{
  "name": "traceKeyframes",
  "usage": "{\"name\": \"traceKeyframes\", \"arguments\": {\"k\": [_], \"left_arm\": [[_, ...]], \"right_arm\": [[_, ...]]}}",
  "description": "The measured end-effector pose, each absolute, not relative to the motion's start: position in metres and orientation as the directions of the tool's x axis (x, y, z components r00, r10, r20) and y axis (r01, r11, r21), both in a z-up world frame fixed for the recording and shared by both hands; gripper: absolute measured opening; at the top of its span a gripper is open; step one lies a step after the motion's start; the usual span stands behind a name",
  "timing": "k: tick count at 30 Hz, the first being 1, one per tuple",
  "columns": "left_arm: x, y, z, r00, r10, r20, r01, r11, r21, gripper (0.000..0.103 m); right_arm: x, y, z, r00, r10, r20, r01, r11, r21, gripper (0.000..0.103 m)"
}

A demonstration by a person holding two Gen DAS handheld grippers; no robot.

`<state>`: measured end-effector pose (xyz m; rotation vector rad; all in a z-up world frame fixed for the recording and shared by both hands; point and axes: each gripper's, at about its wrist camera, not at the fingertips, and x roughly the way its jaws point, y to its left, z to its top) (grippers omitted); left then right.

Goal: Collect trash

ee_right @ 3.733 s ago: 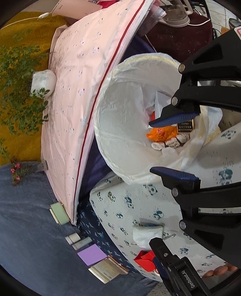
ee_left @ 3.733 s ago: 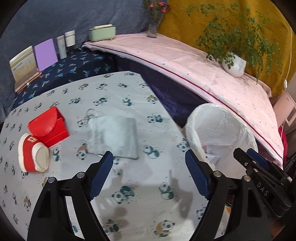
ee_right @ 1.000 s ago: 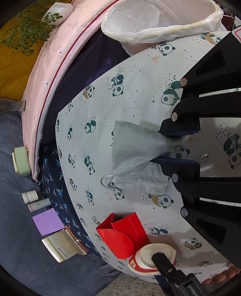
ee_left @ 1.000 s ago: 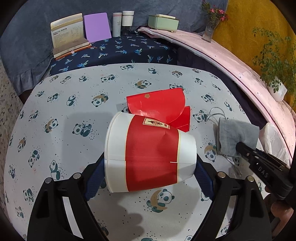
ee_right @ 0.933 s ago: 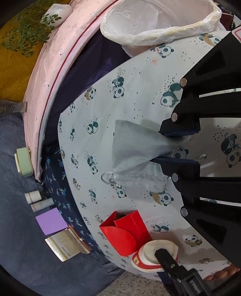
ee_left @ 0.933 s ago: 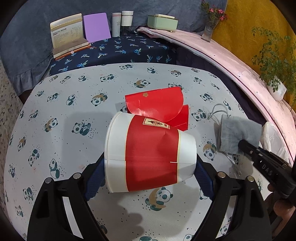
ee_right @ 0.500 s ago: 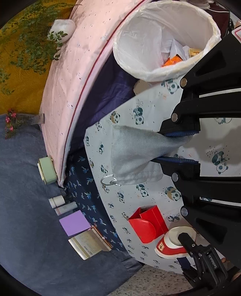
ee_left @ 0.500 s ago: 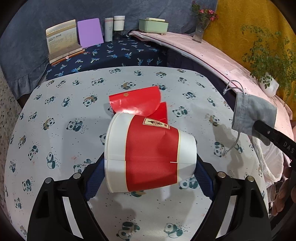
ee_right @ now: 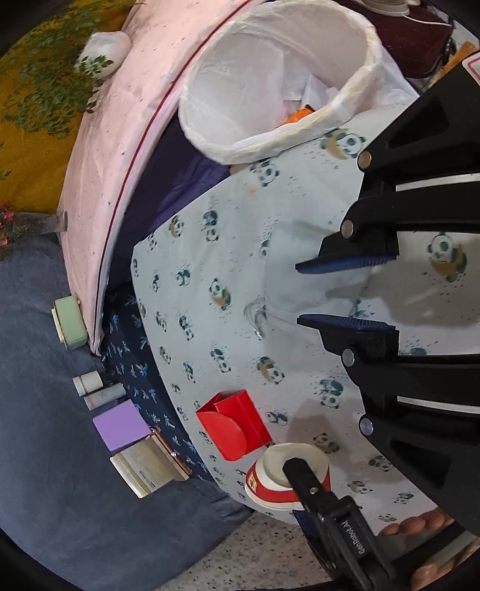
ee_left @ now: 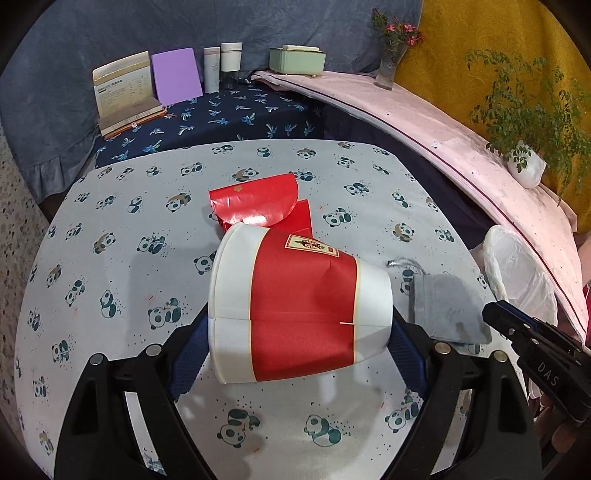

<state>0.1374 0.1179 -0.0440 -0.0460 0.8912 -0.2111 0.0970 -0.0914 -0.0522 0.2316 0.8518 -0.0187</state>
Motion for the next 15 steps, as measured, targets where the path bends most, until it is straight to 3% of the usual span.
{"name": "traceKeyframes", "arguments": {"k": [3,5,7,8,11,12,13,15], "left_arm": [[0.133,0.116,-0.044,0.607,-0.204,-0.768,0.167,0.978,-0.128,0.082],[0.130,0.114,-0.044,0.606,-0.203,-0.769,0.169,0.978,-0.126,0.082],[0.127,0.113,-0.045,0.605,-0.203,-0.770,0.171,0.978,-0.123,0.082],[0.127,0.113,-0.046,0.604,-0.201,-0.771,0.172,0.978,-0.120,0.082],[0.125,0.111,-0.049,0.600,-0.195,-0.776,0.171,0.979,-0.113,0.082],[0.125,0.111,-0.049,0.599,-0.192,-0.777,0.171,0.979,-0.110,0.082],[0.125,0.111,-0.050,0.598,-0.189,-0.779,0.171,0.980,-0.107,0.082],[0.125,0.111,-0.050,0.597,-0.186,-0.780,0.170,0.980,-0.103,0.082]], "right_arm": [[0.092,-0.097,-0.053,0.660,0.065,-0.749,0.124,0.973,0.194,0.019],[0.091,-0.101,-0.056,0.658,0.054,-0.751,0.140,0.971,0.193,0.027],[0.092,-0.104,-0.063,0.651,0.044,-0.758,0.155,0.970,0.189,0.042],[0.093,-0.105,-0.067,0.644,0.040,-0.764,0.157,0.971,0.183,0.043],[0.099,-0.105,-0.082,0.620,0.043,-0.784,0.156,0.972,0.177,0.043],[0.102,-0.104,-0.087,0.608,0.049,-0.793,0.153,0.972,0.177,0.039],[0.104,-0.104,-0.089,0.602,0.061,-0.796,0.144,0.972,0.183,0.024],[0.103,-0.101,-0.086,0.613,0.058,-0.788,0.139,0.974,0.180,0.020]]}}
